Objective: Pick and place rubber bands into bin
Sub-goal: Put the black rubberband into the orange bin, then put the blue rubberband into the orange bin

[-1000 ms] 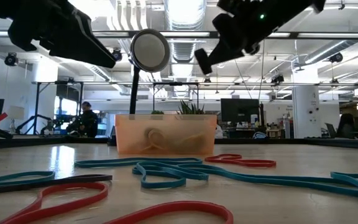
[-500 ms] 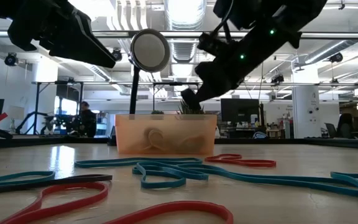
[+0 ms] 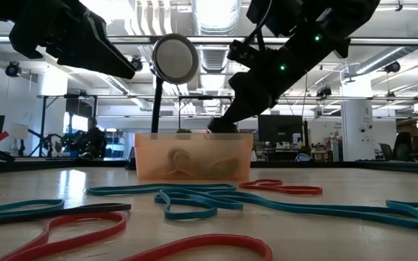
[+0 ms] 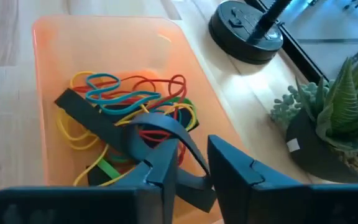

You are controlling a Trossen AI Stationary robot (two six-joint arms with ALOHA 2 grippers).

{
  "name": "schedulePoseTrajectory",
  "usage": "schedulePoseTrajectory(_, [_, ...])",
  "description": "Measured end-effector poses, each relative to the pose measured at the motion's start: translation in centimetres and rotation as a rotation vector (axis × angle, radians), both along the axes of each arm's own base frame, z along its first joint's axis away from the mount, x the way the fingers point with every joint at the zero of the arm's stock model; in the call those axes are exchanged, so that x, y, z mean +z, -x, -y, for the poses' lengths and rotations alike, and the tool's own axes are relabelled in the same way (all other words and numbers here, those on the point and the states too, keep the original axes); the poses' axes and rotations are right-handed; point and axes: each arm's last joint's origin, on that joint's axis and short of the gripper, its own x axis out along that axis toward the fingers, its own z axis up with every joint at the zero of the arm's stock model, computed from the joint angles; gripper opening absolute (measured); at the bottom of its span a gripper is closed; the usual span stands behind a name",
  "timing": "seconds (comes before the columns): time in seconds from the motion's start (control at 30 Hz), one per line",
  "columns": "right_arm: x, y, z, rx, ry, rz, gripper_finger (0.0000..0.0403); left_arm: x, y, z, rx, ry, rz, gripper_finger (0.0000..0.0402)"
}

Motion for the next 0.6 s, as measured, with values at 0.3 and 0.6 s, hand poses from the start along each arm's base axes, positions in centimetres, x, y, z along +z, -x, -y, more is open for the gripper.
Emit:
schedulePoseTrajectory(0.3, [0.4, 0.0, -0.4, 0.117, -0.106, 0.009, 0.0115, 0.0, 0.0, 0.0, 0.0, 0.0, 0.001, 0.0123])
schedulePoseTrajectory(0.6, [2.8, 0.8, -0.8, 0.222, -0.168, 0.047, 0.0108, -0.2, 0.0, 0.3, -0.073, 0.062, -0.037, 0.0123])
